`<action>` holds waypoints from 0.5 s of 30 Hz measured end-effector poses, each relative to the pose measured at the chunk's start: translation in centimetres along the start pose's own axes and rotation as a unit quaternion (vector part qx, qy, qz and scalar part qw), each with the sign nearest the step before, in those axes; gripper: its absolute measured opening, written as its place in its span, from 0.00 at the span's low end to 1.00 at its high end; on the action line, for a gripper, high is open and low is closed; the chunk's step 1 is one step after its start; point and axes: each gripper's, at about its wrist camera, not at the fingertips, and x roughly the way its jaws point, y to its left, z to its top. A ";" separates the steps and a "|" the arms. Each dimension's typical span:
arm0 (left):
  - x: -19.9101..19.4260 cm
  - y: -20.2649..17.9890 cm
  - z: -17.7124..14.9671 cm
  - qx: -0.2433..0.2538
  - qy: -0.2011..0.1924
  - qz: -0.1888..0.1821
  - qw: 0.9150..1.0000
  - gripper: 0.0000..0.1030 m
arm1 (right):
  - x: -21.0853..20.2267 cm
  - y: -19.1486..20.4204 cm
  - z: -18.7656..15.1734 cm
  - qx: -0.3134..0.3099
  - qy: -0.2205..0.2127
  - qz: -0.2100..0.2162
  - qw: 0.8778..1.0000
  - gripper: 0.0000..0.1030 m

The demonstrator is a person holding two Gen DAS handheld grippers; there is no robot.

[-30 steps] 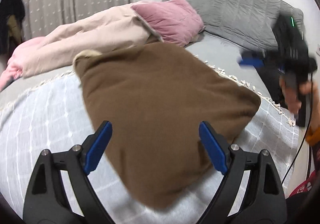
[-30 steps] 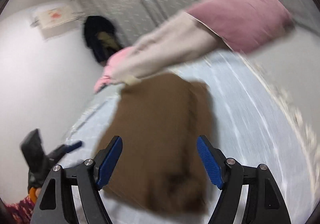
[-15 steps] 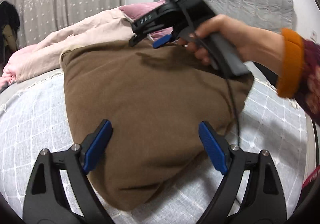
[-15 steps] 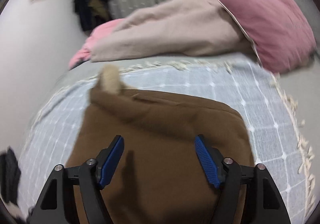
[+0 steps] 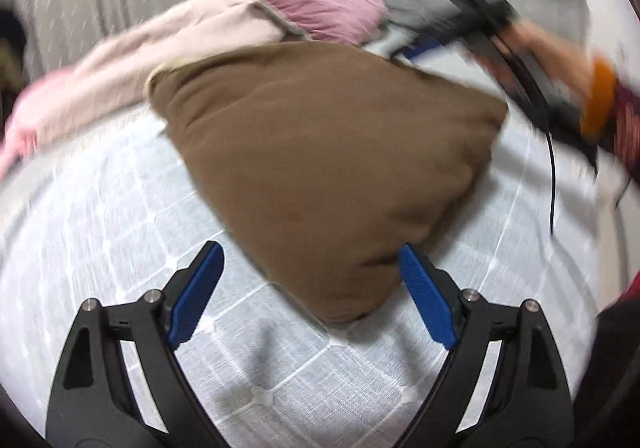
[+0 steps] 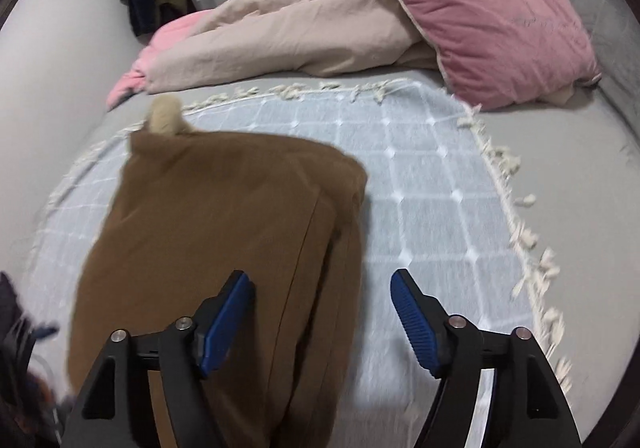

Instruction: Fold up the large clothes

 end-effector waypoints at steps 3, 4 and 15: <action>0.6 3.9 1.7 -0.101 0.026 -0.058 0.993 0.92 | -0.9 -0.6 -1.3 0.028 0.004 0.091 0.995 0.78; 1.0 5.1 2.2 -0.133 0.032 -0.069 0.988 0.92 | -1.0 -0.9 -1.6 0.043 0.008 0.118 0.992 0.79; 10.0 11.7 3.4 -0.338 0.057 -0.131 0.930 0.92 | 4.9 -6.0 -5.3 0.197 0.093 0.221 0.951 0.87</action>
